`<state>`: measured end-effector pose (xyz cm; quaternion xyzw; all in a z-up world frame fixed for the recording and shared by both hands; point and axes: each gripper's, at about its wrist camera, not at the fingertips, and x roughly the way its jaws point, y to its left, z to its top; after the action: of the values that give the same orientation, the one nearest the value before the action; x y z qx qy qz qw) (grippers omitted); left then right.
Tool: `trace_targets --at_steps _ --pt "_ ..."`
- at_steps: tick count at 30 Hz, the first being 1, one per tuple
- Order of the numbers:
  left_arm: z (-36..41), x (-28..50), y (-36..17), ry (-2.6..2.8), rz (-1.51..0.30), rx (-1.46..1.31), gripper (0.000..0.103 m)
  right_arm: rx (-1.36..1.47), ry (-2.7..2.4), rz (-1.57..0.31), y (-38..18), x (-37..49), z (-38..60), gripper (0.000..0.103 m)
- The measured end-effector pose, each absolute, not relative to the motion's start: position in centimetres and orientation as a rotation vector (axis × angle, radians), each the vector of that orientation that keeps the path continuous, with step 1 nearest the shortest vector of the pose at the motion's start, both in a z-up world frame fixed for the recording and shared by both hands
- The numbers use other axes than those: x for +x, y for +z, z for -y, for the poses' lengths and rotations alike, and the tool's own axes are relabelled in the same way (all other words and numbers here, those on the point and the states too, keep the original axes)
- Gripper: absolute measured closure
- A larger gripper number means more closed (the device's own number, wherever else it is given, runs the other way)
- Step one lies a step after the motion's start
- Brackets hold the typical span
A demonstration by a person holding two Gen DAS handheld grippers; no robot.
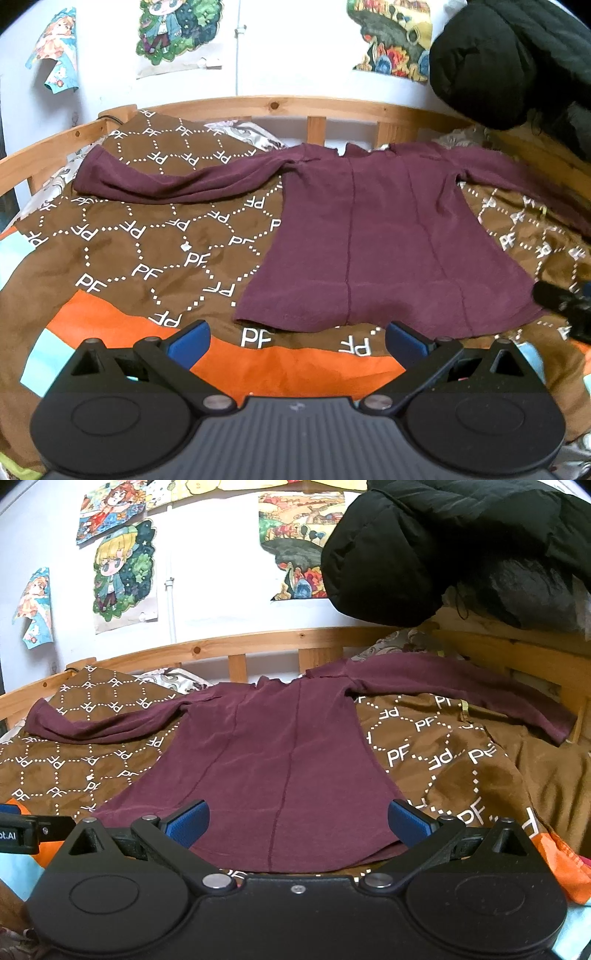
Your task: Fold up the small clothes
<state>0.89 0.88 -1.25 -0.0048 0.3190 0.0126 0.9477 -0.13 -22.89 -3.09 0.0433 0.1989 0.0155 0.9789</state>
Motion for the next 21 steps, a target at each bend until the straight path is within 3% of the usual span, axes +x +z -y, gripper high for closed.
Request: trace_targets --at_steps 8,21 --pt "-1.3 3.6 -0.4 0.076 -0.710 0.051 0.001 0.106 -0.034 -0.438 -2.5 -0.1 23.9 0.000" --pt "-0.9 8.4 4.3 0.119 -0.652 0.106 0.000 0.172 -0.070 -0.449 -2.6 0.4 25.7 0.000"
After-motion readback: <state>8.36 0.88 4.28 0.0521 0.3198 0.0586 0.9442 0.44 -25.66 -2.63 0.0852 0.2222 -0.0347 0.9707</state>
